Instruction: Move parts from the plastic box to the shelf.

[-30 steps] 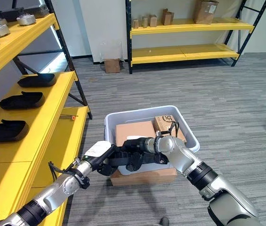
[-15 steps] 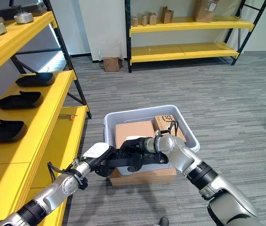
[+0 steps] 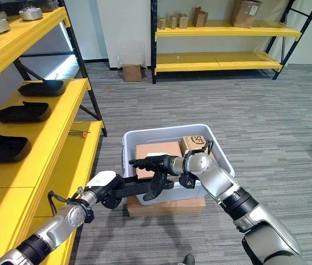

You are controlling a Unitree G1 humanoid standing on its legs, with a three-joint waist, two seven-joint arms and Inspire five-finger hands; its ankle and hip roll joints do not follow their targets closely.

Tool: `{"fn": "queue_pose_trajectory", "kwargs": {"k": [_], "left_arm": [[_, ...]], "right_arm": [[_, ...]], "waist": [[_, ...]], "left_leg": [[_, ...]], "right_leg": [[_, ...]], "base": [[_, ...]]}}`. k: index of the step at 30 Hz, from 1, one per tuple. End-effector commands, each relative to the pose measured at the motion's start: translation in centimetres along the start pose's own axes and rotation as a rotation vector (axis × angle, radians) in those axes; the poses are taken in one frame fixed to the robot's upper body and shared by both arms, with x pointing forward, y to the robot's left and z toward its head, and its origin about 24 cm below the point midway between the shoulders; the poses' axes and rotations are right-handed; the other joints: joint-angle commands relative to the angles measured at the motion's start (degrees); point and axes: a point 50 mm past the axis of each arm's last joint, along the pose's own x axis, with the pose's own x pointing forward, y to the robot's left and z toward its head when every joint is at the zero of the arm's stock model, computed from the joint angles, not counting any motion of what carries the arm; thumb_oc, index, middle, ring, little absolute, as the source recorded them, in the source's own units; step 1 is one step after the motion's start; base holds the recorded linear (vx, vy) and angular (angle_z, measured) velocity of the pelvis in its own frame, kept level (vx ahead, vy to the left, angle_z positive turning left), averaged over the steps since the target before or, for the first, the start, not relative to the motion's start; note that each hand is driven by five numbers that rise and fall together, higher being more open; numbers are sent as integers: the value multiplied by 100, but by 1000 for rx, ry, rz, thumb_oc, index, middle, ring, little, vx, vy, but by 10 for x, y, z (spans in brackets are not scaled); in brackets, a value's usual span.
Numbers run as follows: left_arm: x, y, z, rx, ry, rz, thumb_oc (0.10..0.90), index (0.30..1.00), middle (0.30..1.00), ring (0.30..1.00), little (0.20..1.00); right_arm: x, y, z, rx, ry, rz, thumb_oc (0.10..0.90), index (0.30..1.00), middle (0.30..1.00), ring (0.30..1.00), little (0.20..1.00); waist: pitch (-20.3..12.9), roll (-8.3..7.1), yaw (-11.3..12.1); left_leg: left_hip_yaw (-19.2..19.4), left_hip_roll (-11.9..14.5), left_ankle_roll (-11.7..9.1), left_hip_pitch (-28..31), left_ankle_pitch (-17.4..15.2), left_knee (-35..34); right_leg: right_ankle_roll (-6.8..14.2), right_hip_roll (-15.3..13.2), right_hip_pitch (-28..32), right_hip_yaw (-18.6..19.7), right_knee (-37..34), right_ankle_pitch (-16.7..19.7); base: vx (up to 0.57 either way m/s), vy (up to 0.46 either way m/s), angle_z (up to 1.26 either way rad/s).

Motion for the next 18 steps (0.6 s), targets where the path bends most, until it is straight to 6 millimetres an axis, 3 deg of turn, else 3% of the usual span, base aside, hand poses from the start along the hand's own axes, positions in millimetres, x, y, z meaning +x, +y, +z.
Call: {"fn": "queue_pose_trajectory", "kwargs": {"k": [1, 3, 5, 6, 9, 10, 12, 14, 18], "left_arm": [[11, 77, 19, 93, -116, 214, 400, 300, 300, 300, 300], [10, 79, 19, 93, -118, 211, 400, 300, 300, 300, 300], [8, 80, 17, 92, -117, 200, 400, 300, 300, 300, 300], [7, 80, 17, 92, -116, 200, 400, 300, 300, 300, 300], [1, 81, 11, 77, -104, 210, 400, 300, 300, 300, 300], [-2, 81, 7, 67, -97, 223, 400, 300, 300, 300, 300], [-5, 81, 5, 63, -92, 228, 400, 300, 300, 300, 300], [-13, 82, 0, 50, -93, 283, 400, 300, 300, 300, 300], [-23, 96, -6, 20, -89, 423, 400, 300, 300, 300, 300]], "right_arm": [[-39, -68, 64, -85, -245, -342, 900, 1000, 1000, 1000, 1000], [-50, -80, 66, -80, -280, -419, 900, 1000, 1000, 1000, 1000], [-93, -115, 76, -71, -395, -678, 900, 1000, 1000, 1000, 1000], [-102, -121, 78, -72, -412, -718, 900, 1000, 1000, 1000, 1000], [-157, -141, 91, -64, -541, -910, 900, 1000, 1000, 1000, 1000], [-175, -141, 97, -72, -596, -964, 900, 1000, 1000, 1000, 1000], [-186, -139, 98, -65, -626, -1004, 900, 1000, 1000, 1000, 1000], [-213, -131, 101, -44, -738, -1134, 900, 1000, 1000, 1000, 1000], [-237, -117, 91, -6, -819, -1325, 900, 1000, 1000, 1000, 1000]], "waist": [[-178, -214, 119], [-182, -218, 119], [-209, -211, 91], [-211, -208, 84], [-221, -178, 3], [-215, -156, -55], [-213, -153, -88], [-209, -117, -205], [-233, -106, -325]], "left_leg": [[-311, 221, 7, 198, -793, 685], [-323, 208, 11, 200, -793, 674], [-355, 189, 8, 202, -805, 667], [-358, 188, 8, 198, -812, 673], [-360, 170, 18, 184, -861, 716], [-348, 171, 24, 188, -881, 730], [-338, 165, 30, 194, -892, 737], [-280, 152, 49, 200, -917, 759], [-194, 160, 72, 205, -961, 795]], "right_leg": [[70, -111, 192, 102, 360, -674], [71, -100, 192, 108, 361, -675], [81, -61, 176, 144, 369, -679], [81, -56, 168, 155, 375, -683], [60, 0, 139, 262, 382, -706], [49, 16, 136, 296, 392, -720], [44, 26, 133, 325, 392, -722], [17, 51, 113, 412, 396, -730], [-4, 49, 80, 479, 417, -744]], "base": [[0, 0, 0], [11, -6, 2], [21, -9, 4], [0, 0, 0], [0, 0, 0], [0, 0, 0], [7, 13, -6], [3, 28, -5], [-2, 17, -10]]}}
